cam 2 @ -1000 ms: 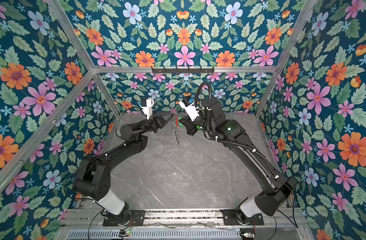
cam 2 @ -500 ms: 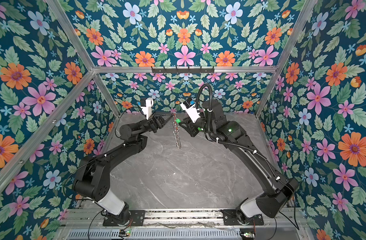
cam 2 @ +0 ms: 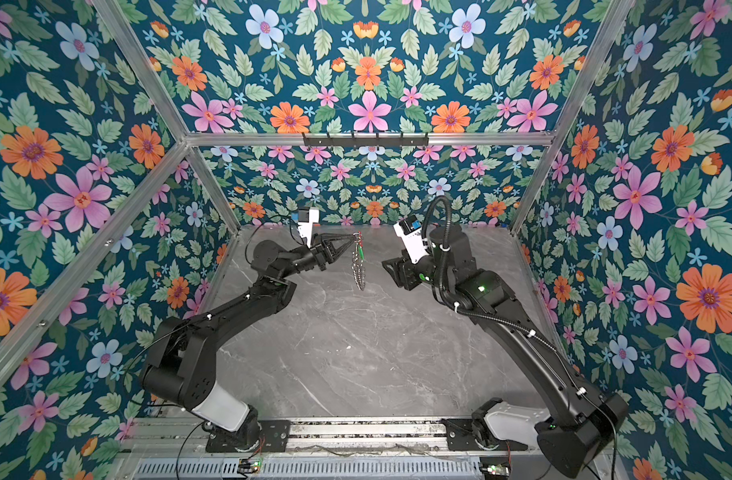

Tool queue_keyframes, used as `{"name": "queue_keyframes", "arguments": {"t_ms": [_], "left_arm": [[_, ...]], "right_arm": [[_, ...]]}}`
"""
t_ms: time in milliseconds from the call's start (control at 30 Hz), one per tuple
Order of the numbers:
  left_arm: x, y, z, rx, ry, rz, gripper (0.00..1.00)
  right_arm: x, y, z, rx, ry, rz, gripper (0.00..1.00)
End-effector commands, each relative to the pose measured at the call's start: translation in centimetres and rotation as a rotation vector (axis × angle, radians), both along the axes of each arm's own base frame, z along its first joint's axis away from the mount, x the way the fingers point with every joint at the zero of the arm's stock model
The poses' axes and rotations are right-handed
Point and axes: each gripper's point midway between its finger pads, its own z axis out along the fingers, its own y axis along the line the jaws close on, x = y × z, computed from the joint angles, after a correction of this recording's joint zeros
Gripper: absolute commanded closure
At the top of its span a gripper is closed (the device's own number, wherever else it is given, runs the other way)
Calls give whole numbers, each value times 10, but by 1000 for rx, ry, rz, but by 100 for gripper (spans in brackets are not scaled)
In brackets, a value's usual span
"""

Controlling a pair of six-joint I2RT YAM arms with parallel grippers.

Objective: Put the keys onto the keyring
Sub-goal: 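Open the right gripper and pull it away from the key, then lower the plate flat onto the table with the left gripper and release it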

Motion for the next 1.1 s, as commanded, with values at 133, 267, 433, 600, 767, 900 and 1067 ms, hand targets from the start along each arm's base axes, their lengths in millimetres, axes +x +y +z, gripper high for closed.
{"name": "queue_keyframes", "arguments": {"t_ms": [133,267,433,600,767,900,1067], "left_arm": [[43,-53,-105,228,83,84,100],[56,-98,-120,182,75,39,100],[59,-118,-131,99,83,-10,100],[54,-98,-190,176,125,47,100],[42,-71,-243,227,176,108,100],[37,-56,-259,270,196,166,90],[42,-27,-261,369,233,306,0]], "right_arm": [[6,-57,-24,84,42,-230,35],[7,-81,-42,85,79,-305,35],[11,-83,-54,77,99,-305,35],[15,-75,-66,75,139,-276,35],[19,-70,-74,97,169,-271,35],[19,-73,-81,105,190,-302,30],[21,-110,-95,50,191,-502,1]]}}
